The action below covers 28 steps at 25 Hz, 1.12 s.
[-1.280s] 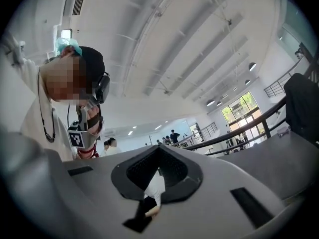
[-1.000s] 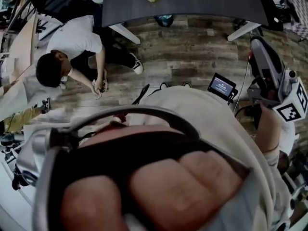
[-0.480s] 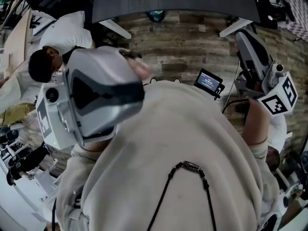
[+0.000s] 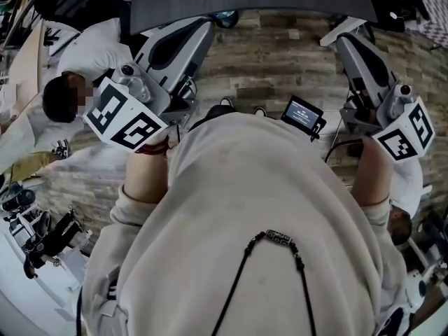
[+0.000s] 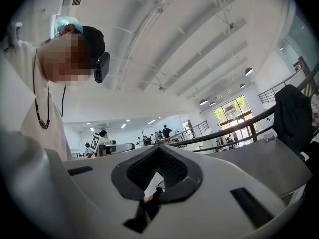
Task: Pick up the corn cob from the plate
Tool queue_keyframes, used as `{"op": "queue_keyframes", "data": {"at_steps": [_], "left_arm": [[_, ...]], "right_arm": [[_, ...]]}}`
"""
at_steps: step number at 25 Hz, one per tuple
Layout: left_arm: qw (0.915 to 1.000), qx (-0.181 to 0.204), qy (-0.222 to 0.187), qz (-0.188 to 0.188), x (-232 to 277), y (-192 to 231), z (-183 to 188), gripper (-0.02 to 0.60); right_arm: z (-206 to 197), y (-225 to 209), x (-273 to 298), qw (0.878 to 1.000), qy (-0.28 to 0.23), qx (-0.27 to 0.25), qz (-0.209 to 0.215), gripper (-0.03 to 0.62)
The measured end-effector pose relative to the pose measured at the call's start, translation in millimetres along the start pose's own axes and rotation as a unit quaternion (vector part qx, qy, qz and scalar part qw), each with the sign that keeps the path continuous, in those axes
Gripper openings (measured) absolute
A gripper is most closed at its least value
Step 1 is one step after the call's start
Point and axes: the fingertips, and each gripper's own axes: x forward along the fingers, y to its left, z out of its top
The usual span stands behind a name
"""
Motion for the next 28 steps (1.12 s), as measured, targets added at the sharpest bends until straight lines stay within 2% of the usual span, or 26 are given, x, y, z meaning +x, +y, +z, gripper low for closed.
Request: {"op": "queue_keyframes", "data": {"at_steps": [6, 11, 16, 21, 25, 28], "left_arm": [[0.9995, -0.012, 0.014, -0.027, 11.5, 2.2, -20.0, 0.003], [0.9989, 0.005, 0.017, -0.043, 22.4, 13.5, -23.8, 0.003], [0.9961, 0.024, 0.007, -0.085, 37.4, 7.0, -18.1, 0.003], [0.994, 0.023, 0.005, -0.106, 50.6, 9.6, -22.0, 0.003], [0.9883, 0.024, 0.015, -0.15, 65.0, 0.4, -25.8, 0.003], [0.984, 0.051, 0.035, -0.167, 71.2, -1.7, -20.8, 0.003]], "right_arm": [[-6.5, -9.6, -6.8, 1.0, 0.003, -0.002, -0.018, 0.015], [-4.6, -10.9, -4.2, 0.999, 0.0, -0.014, -0.034, 0.014], [2.1, -10.4, -10.0, 0.998, -0.006, -0.036, -0.055, 0.015], [4.5, -15.7, -11.2, 0.997, -0.015, -0.046, -0.063, 0.015], [0.4, -12.4, -24.3, 0.994, -0.024, -0.053, -0.094, 0.015], [9.6, -7.6, -26.6, 0.991, -0.04, -0.062, -0.111, 0.014]]}}
